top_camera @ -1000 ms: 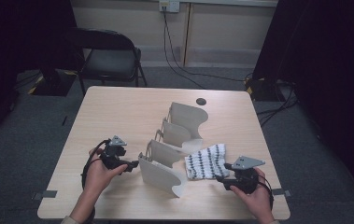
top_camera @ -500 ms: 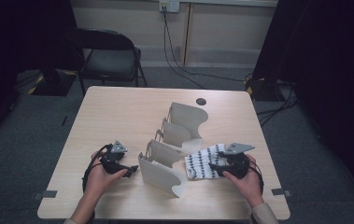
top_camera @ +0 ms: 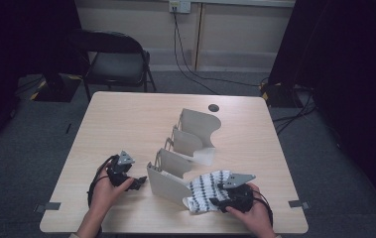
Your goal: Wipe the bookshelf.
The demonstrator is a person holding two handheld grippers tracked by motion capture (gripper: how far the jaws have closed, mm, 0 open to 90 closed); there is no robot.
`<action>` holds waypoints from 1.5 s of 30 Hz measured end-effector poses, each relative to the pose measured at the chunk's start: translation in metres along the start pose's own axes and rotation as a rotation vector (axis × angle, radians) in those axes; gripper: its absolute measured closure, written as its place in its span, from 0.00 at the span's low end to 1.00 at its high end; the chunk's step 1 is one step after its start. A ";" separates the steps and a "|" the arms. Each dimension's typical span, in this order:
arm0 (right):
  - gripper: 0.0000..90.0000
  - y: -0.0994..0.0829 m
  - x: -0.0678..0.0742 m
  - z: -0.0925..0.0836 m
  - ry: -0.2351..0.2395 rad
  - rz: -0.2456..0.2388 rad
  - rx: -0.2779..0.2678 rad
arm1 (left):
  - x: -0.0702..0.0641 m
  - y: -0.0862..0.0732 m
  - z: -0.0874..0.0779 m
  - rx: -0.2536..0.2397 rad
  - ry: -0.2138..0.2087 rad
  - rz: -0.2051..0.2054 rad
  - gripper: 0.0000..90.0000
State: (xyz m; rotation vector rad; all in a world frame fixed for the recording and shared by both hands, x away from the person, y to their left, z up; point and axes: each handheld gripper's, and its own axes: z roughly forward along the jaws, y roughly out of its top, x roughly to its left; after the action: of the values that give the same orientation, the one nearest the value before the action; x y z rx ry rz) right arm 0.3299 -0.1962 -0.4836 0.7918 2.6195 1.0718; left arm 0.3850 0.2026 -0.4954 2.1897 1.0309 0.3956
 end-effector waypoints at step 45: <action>0.85 0.021 -0.023 0.002 -0.082 0.185 -0.091 | -0.003 0.000 0.005 -0.008 0.000 0.000 0.02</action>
State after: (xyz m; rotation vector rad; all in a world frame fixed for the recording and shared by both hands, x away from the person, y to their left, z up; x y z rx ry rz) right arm 0.3586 -0.1953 -0.4713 1.0506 2.4495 1.1696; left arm 0.3855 0.1980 -0.4985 2.1826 1.0275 0.3988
